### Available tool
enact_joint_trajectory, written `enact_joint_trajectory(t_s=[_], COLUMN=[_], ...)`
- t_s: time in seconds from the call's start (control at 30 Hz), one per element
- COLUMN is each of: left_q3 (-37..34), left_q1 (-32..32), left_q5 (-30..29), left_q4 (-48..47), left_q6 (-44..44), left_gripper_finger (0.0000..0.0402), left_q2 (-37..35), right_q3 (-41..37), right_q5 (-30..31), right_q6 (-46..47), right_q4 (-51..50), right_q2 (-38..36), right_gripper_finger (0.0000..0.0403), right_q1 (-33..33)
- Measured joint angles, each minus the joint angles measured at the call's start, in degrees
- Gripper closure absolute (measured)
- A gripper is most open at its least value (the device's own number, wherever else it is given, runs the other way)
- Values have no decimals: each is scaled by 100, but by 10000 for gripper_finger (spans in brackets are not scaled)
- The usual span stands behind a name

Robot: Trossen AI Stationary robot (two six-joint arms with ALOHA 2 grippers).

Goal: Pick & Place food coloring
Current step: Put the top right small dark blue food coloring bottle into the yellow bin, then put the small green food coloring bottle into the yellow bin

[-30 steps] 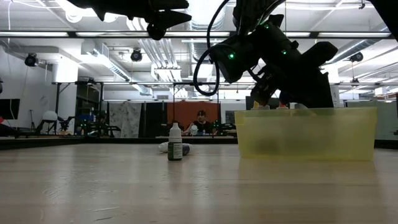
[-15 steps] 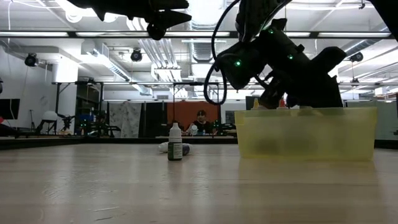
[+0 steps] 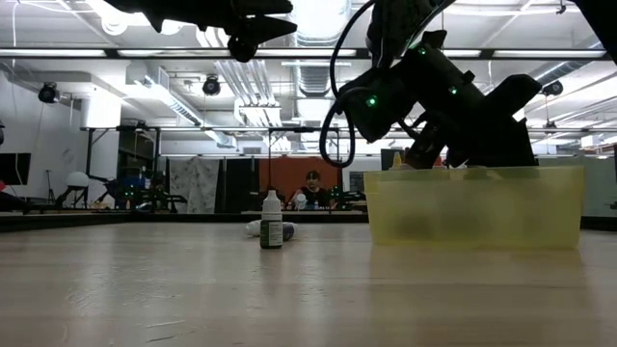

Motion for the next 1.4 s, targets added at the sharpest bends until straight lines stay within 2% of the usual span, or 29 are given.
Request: enact_joint_trajectory(t_s=[0.47, 0.97, 1.23, 1.4], left_q3=[0, 0, 0, 0], left_q1=[0, -2, -2, 0], left_q5=[0, 0, 0, 0], left_q4=[0, -2, -2, -4], left_q6=[-104, -105, -105, -88], left_gripper_finger=[239, 239, 239, 239], left_q2=[0, 0, 0, 0], right_q3=[-2, 13, 524, 1090], right_q5=[0, -2, -7, -287], right_q6=[12, 185, 170, 300], right_q4=[41, 25, -367, -370], right_q2=[2, 1, -112, -304], right_gripper_finger=[373, 298, 279, 270], right_q1=[0, 0, 0, 1])
